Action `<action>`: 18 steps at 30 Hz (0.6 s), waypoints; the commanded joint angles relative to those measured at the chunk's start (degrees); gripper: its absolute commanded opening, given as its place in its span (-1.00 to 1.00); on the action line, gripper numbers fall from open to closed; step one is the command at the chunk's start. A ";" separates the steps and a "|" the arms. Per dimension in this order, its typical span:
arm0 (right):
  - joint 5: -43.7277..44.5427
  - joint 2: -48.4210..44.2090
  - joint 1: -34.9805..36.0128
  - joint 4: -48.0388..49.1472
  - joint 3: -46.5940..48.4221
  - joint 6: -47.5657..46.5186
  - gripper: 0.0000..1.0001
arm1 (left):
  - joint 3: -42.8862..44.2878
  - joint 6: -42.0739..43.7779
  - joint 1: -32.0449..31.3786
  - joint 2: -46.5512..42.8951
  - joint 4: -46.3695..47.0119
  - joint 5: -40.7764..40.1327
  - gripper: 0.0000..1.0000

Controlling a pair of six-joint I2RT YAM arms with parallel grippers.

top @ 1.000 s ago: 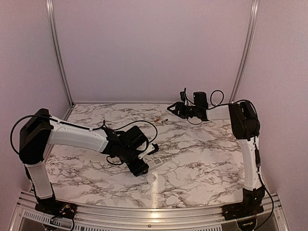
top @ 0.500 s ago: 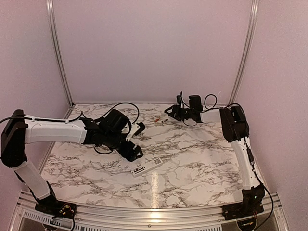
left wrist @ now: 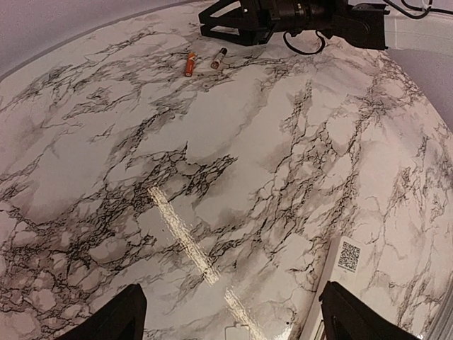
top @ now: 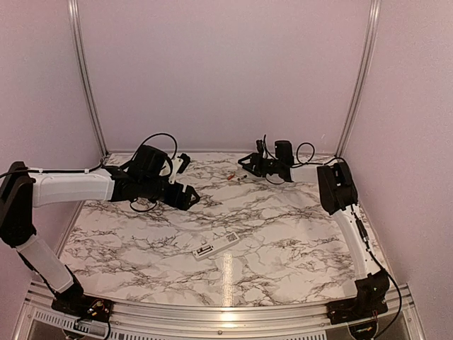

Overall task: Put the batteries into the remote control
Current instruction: Move the right arm with the battery to the center of the board.

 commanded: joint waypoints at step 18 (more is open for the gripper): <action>2.92 3.20 0.71 -22.45 10.18 -9.64 0.05 | -1.76 -1.76 0.16 -0.30 2.90 -1.24 0.77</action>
